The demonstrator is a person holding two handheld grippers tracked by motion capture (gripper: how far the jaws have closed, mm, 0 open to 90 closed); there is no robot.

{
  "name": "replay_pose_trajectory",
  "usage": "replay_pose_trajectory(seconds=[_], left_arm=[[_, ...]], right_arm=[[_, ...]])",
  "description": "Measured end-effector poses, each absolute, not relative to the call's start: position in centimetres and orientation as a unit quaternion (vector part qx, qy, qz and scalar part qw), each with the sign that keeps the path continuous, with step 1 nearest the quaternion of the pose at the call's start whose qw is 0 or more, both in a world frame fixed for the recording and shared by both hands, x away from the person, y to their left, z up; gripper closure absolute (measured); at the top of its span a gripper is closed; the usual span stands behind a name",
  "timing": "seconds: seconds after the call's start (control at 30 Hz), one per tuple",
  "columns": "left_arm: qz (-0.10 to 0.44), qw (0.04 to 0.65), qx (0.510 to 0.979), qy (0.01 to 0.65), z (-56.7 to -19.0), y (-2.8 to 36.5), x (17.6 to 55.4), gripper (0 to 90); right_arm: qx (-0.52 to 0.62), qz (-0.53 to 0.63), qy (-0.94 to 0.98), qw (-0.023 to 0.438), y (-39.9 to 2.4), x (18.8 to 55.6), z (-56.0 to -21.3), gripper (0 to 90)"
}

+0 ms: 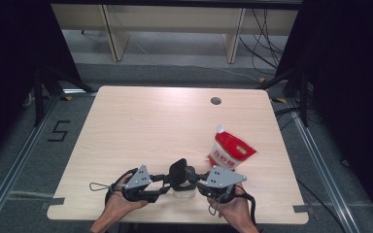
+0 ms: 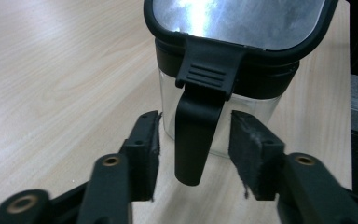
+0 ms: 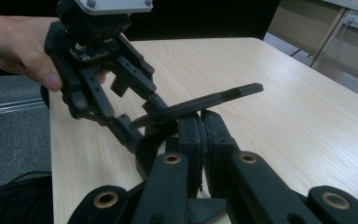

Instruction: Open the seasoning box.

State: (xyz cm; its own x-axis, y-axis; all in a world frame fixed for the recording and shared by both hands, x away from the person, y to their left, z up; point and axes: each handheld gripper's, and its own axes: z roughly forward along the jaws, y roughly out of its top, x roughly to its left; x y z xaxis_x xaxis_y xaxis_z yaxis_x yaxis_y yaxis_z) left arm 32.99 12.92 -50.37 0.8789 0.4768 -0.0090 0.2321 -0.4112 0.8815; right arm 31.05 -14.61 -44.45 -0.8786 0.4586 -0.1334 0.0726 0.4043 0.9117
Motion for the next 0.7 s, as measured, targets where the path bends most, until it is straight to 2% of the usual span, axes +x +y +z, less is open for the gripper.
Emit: replay_pose_trajectory(seconds=[0.13,0.23,0.7], left_arm=[[0.123,0.504,0.830,0.204,-50.5,12.9,33.0,66.7],[0.129,0.504,0.830,0.199,-50.6,13.1,33.2,71.5],[0.136,0.496,0.831,0.212,-50.4,12.7,32.7,72.3]], right_arm=[[0.152,0.527,0.815,0.187,-13.9,31.2,-44.3,87.5],[0.148,0.527,0.817,0.181,-13.4,31.3,-44.2,87.5],[0.126,0.536,0.816,0.174,-10.4,31.5,-43.6,87.5]])
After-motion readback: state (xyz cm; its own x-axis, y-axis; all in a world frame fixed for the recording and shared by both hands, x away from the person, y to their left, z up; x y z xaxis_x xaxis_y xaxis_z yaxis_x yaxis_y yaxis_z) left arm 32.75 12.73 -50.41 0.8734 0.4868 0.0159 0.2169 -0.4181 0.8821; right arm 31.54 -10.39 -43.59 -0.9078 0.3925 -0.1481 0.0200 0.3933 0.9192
